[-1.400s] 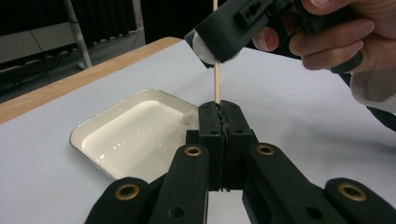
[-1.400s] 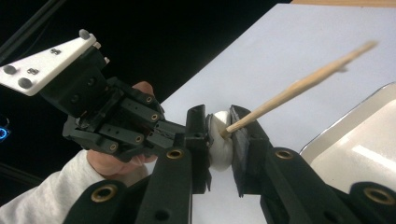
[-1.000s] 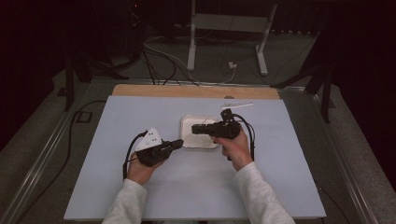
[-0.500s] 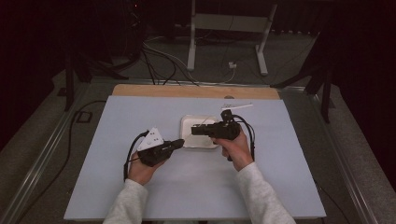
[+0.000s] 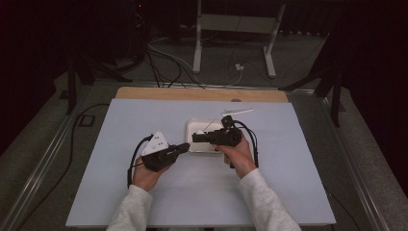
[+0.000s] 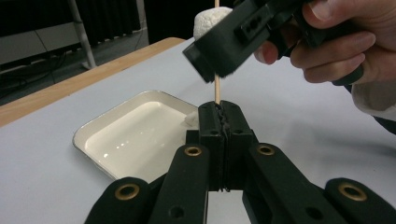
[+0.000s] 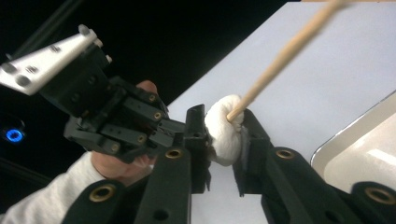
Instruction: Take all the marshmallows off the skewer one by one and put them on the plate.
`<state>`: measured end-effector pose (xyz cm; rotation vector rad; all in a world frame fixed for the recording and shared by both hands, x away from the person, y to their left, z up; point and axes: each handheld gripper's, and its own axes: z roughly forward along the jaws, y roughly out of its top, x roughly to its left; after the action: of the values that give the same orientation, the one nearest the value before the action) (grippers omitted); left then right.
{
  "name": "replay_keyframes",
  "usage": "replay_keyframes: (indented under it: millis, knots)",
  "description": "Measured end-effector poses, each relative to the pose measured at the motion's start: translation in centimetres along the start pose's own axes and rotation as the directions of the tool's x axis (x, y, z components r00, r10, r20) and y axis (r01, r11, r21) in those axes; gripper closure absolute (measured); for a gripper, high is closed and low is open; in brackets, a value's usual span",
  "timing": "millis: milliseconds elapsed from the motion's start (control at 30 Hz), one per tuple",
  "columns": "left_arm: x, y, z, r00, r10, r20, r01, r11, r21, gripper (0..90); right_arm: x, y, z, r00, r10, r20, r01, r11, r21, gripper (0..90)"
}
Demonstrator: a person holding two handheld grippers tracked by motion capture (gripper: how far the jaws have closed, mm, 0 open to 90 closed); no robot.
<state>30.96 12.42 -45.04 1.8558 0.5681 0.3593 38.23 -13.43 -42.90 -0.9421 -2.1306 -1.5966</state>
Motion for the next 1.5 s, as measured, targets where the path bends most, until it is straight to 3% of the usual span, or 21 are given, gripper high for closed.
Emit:
replay_keyframes:
  millis: [267,467,600,700,767,1200,1500]
  knots:
    - [0.3,-0.2,-0.3,0.9995,-0.006,0.029,0.007,0.9998,-0.02,90.0,0.3,0.3,-0.8,1.0,-0.002,0.003,0.002,0.999,-0.036,80.1]
    - [0.4,-0.4,-0.4,0.9996,-0.002,0.027,0.002,0.9999,-0.011,90.0,0.4,0.5,-1.3,0.9998,0.001,0.018,0.001,0.998,-0.065,80.4]
    - [0.6,-0.7,-0.6,0.9994,-0.011,0.032,0.011,0.9999,-0.003,90.0,-0.1,1.0,-3.0,0.9989,0.015,0.045,-0.01,0.992,-0.127,80.6]
    - [0.5,-0.7,-0.3,0.9987,-0.007,0.051,0.007,0.9999,-0.011,90.0,0.3,1.3,-3.7,0.997,-0.025,0.074,0.033,0.994,-0.103,80.4]
    - [0.5,-0.7,-0.4,0.9988,-0.004,0.049,0.005,0.9999,-0.016,90.0,0.4,1.5,-3.9,0.9968,-0.029,0.074,0.038,0.993,-0.11,80.2]
    - [1.0,-0.9,-1.2,0.9993,0.006,0.037,-0.005,0.9998,-0.02,90.0,0.2,1.5,-4.2,0.9975,-0.002,0.07,0.014,0.986,-0.164,80.2]
    - [1.3,-1.1,-1.5,0.9988,0.009,0.049,-0.009,0.9999,-0.013,90.0,0.1,1.5,-4.5,0.9973,-0.006,0.074,0.018,0.986,-0.167,80.1]
